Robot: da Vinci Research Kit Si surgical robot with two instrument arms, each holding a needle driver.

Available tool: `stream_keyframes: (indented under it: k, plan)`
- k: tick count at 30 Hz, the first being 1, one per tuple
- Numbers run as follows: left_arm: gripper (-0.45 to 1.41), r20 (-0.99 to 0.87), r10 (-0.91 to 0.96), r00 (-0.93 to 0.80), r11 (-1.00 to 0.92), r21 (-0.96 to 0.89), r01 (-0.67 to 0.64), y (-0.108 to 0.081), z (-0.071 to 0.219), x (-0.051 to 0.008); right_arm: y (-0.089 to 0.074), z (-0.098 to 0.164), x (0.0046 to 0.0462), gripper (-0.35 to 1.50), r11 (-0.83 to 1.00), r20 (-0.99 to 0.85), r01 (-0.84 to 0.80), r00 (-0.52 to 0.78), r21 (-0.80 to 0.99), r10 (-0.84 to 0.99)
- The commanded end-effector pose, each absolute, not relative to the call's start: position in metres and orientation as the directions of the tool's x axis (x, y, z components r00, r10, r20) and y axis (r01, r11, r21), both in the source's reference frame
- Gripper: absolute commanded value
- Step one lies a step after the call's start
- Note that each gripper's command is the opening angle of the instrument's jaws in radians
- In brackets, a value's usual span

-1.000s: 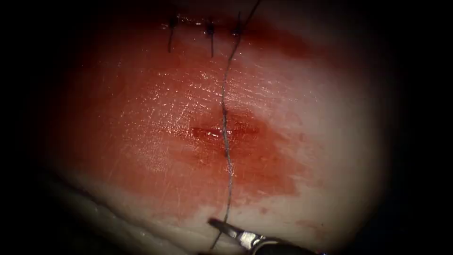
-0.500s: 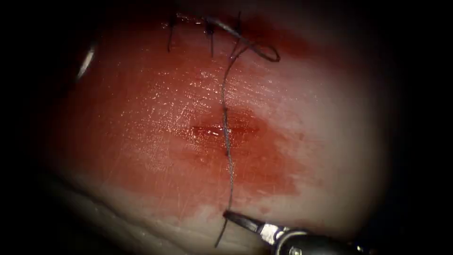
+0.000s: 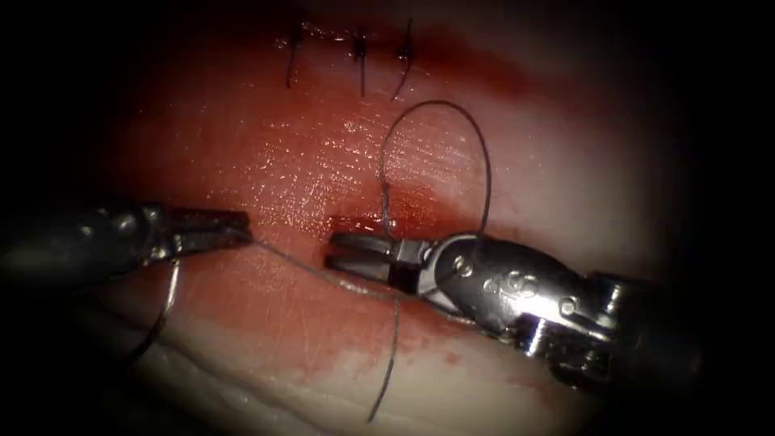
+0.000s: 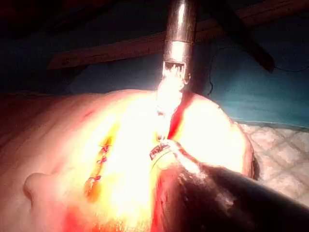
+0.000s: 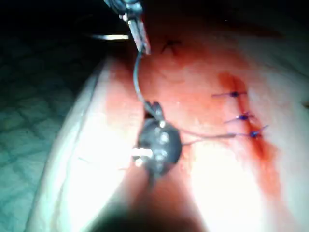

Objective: Wound Closure

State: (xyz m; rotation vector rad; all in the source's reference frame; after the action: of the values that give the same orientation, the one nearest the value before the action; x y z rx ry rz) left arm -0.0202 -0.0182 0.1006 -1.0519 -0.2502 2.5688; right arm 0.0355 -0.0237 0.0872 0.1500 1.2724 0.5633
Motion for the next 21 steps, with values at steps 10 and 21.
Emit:
stream_keyframes:
  k: [10,21]
  plan:
    - [-0.45,-0.601,0.372,-0.708,-0.926,-0.296,-0.235,-0.02,0.107,-0.022,-0.022,0.088,0.0352,-0.33,0.832,-0.849,-0.221,0.03,0.508,0.527]
    - [-0.45,-0.569,0.37,-0.735,-0.923,-0.318,-0.219,-0.019,0.114,-0.0244,-0.022,0.088,0.0356,-0.25,0.839,-0.845,0.105,0.059,0.535,0.532]
